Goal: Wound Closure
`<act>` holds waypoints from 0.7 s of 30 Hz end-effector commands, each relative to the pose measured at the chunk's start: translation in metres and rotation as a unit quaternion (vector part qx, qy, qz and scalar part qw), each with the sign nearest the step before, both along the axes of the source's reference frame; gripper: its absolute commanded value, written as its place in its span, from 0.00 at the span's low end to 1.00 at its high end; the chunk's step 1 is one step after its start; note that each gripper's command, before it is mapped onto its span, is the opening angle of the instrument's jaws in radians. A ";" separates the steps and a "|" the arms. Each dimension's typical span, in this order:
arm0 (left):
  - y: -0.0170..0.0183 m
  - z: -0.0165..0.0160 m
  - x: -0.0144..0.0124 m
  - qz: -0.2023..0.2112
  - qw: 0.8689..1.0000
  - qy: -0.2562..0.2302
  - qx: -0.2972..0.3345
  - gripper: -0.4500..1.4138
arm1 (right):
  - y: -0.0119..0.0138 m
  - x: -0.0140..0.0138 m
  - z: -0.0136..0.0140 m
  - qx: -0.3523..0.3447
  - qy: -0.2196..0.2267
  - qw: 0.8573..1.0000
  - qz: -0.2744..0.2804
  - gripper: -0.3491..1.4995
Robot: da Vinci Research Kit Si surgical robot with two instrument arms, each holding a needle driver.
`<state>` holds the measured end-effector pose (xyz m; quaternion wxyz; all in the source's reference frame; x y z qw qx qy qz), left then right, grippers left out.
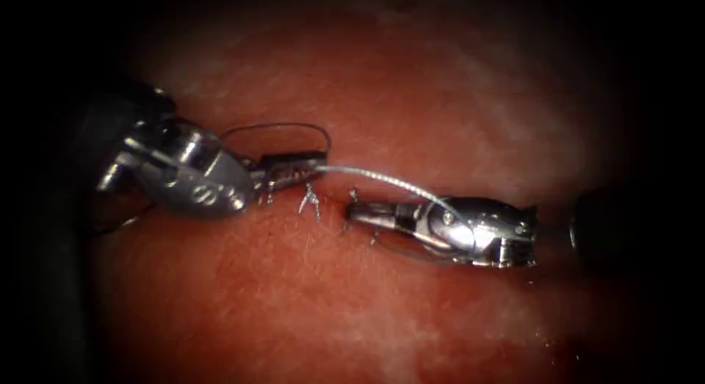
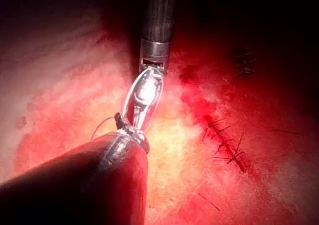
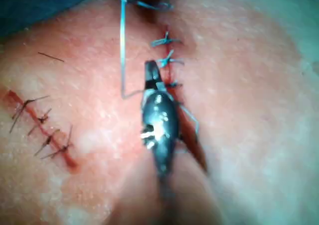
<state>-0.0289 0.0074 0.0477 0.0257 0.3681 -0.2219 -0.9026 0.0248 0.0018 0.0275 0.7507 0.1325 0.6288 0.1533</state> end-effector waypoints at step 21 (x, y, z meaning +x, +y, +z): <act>-0.0014 0.0172 -0.0048 -0.030 0.997 0.073 0.010 0.00 | -0.0027 -0.0012 -0.0007 0.019 0.070 0.996 0.054 0.24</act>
